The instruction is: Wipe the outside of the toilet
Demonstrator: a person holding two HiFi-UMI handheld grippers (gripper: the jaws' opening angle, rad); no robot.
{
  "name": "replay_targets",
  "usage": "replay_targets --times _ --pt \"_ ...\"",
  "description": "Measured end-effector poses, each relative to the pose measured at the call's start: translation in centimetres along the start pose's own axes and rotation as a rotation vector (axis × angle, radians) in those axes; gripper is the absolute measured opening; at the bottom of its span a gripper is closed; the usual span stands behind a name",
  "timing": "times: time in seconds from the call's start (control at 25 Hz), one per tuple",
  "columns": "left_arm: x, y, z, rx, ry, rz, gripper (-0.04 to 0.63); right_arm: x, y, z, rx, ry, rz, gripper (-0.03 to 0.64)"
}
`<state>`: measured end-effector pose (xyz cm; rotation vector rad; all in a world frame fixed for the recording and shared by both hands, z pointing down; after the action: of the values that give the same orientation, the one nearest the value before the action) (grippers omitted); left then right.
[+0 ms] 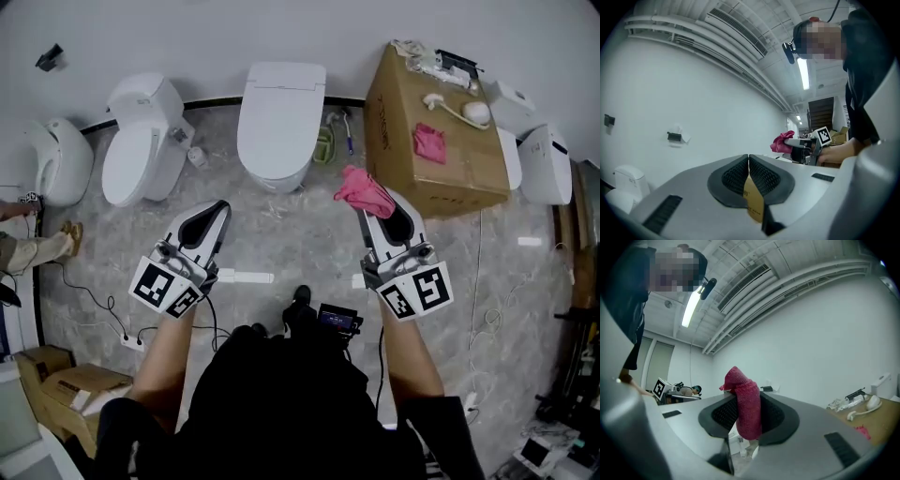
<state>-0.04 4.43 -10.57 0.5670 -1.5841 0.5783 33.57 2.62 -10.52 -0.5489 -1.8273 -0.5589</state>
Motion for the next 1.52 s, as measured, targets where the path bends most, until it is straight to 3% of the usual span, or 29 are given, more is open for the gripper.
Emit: replay_targets --times 0.28,0.68,0.96,1.28,1.4,1.52 --pt "-0.5 6.5 -3.0 -0.036 0.053 -0.035 0.02 0.5 7.5 4.3 0.067 0.0 -0.019 0.126" --pt "0.1 19.1 -8.6 0.014 0.044 -0.049 0.02 4.4 13.2 17.3 0.071 0.014 0.079 0.126" --pt "2.2 27.2 -11.7 0.016 0.088 -0.052 0.02 8.0 15.8 24.7 0.139 -0.04 0.126 0.126" --pt "3.3 28.8 -15.3 0.034 0.071 -0.025 0.02 7.3 18.2 27.6 0.075 -0.023 0.166 0.126" --pt "3.5 28.5 -16.3 -0.014 0.069 -0.005 0.02 7.7 18.7 27.6 0.038 0.042 0.189 0.126" --pt "3.8 29.1 -16.4 -0.107 0.031 0.006 0.02 9.1 19.0 27.4 0.06 0.067 0.208 0.126"
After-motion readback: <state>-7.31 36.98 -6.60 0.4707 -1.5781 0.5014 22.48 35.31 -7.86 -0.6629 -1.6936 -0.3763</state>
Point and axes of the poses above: the fingertips, and each gripper's own axes: y backward along the fingers, z to its left, x out of its underside, the point moved 9 cm from there along y, backward along the fingers, and after that the axes turned 8 degrees about -y, right-handed, at the moved point
